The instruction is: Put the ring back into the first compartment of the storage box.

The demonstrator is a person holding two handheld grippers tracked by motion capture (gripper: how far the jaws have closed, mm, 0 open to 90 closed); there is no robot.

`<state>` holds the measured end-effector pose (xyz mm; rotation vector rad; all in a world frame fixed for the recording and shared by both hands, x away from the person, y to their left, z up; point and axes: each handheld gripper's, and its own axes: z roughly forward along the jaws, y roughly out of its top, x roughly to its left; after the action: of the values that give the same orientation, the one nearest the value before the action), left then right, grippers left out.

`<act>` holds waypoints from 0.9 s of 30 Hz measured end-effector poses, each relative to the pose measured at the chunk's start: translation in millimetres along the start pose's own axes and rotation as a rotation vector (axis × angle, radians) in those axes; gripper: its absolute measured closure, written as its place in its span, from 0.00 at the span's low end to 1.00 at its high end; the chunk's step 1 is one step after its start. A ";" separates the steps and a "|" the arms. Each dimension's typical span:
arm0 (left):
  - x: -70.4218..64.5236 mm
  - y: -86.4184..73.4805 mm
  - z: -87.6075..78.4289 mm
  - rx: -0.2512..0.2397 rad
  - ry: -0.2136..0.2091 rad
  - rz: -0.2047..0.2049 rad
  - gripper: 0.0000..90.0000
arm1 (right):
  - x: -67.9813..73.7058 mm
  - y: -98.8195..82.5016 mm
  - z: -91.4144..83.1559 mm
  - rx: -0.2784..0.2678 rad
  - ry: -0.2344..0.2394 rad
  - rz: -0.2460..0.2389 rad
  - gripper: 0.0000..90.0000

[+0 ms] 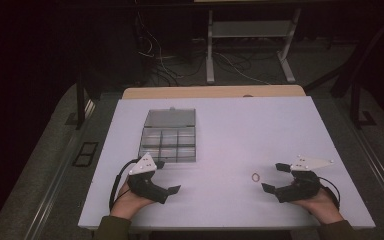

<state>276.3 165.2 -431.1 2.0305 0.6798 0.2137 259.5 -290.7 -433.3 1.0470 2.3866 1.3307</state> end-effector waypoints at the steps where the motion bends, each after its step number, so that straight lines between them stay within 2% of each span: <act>1: 0.0 0.0 0.0 -0.001 -0.002 0.002 0.00 | 0.2 0.7 -0.2 0.001 -0.002 -0.002 0.09; 13: -0.3 0.0 0.8 -0.006 -0.006 0.004 0.00 | -1.5 9.1 3.0 0.010 0.007 -0.011 0.09; 27: 0.3 0.1 0.7 -0.004 -0.007 0.003 0.00 | -5.2 15.2 8.5 0.009 0.020 0.002 0.09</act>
<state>276.8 164.8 -431.4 2.0271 0.6715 0.2091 274.8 -283.5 -426.5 1.0437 2.4083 1.3389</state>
